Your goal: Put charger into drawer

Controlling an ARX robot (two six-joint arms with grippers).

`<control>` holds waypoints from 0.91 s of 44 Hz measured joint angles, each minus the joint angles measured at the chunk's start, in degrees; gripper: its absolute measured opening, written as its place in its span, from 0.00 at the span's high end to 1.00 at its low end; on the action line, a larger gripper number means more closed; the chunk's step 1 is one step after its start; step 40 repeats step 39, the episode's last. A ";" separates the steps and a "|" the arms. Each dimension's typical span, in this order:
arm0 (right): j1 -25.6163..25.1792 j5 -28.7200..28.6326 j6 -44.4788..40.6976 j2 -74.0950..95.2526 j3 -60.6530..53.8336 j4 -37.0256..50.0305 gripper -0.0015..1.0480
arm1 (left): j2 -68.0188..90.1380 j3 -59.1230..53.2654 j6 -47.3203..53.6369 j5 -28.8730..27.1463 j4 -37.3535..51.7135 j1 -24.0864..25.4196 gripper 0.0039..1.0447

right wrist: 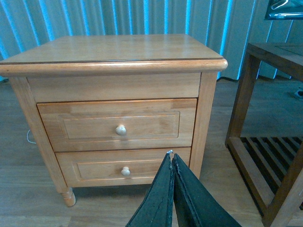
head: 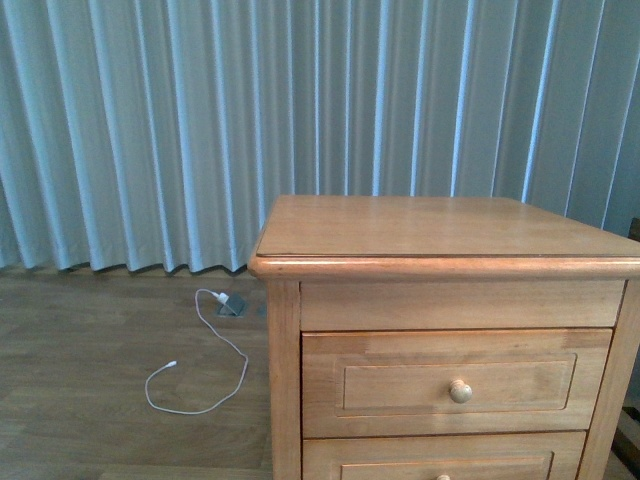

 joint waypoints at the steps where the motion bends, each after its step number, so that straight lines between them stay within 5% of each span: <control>1: 0.00 0.00 0.00 -0.39 0.00 -0.37 0.98 | 0.00 0.00 0.00 0.00 0.00 0.00 0.06; 8: 0.00 -0.02 -0.02 -9.68 0.04 -11.02 0.98 | 0.00 0.00 0.02 0.00 0.00 0.00 0.06; 24: 0.00 -0.02 -0.11 -11.06 0.04 -11.39 0.97 | -0.02 0.00 0.02 0.00 0.00 0.00 0.06; 40: 0.00 -0.02 -0.07 -11.06 0.04 -11.39 0.22 | -0.02 0.00 0.00 0.00 0.00 0.00 0.06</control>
